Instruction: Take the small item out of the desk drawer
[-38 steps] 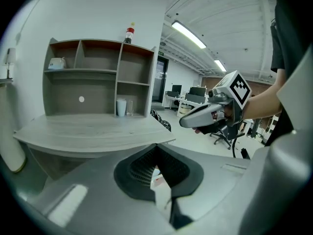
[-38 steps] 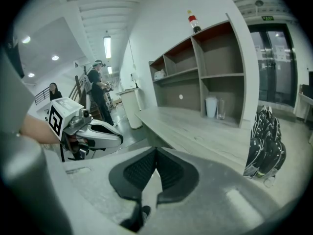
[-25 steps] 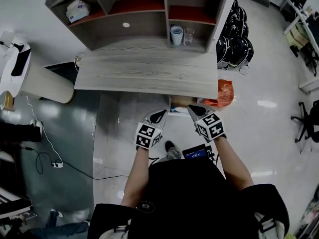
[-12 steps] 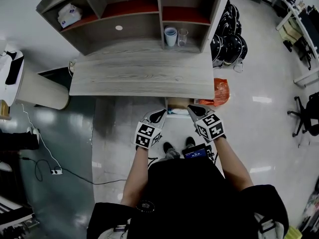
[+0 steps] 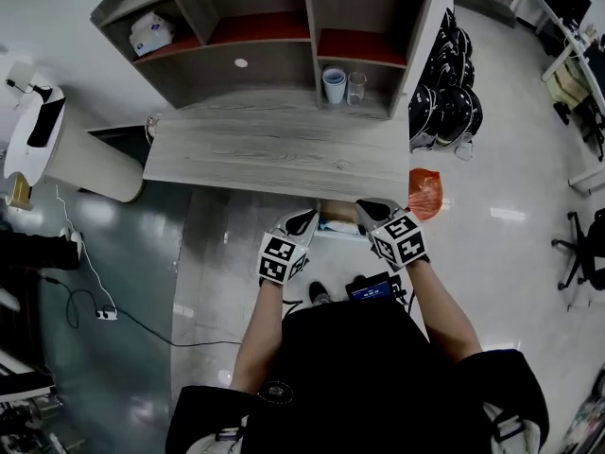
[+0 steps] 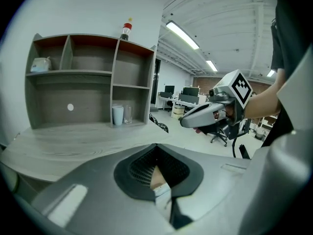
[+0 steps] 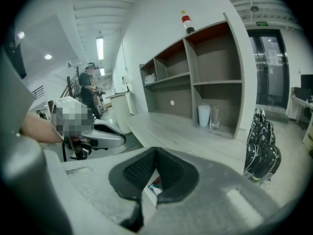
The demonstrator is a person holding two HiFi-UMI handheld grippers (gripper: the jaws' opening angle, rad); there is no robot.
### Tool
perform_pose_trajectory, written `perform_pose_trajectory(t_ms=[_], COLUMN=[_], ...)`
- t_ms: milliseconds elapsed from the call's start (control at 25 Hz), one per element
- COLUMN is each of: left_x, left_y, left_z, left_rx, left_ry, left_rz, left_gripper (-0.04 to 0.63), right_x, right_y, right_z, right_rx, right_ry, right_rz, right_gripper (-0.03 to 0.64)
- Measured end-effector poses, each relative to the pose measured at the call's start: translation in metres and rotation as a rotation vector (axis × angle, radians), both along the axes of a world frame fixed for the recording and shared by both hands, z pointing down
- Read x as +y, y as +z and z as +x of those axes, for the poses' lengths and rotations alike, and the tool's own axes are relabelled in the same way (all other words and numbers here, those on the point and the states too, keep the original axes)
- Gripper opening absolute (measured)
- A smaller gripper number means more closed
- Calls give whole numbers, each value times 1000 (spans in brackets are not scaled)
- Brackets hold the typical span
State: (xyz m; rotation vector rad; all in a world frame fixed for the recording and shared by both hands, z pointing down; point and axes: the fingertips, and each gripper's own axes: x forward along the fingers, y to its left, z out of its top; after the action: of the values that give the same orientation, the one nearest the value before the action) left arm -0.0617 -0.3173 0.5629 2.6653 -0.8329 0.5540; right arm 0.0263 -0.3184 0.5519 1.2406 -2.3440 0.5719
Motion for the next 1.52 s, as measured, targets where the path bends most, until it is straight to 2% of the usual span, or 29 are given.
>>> perform_pose_trajectory(t_ms=[400,880,1520], left_x=[-6,-5,-11], left_y=[-8,-1,60], left_z=[8,12,2], left_rx=[-20,-16,-41], left_ry=[-41,-73,-109], left_rz=[9,-16,-119], left_gripper=[2,3,3], right_x=[-10,-14,-28], right_y=[-9,6,86], right_z=[10,9,-23], right_rx=[-12,-6,92], right_ry=[-47,-106,-297], right_rz=[12,-26,-127], right_gripper=[3,3,5])
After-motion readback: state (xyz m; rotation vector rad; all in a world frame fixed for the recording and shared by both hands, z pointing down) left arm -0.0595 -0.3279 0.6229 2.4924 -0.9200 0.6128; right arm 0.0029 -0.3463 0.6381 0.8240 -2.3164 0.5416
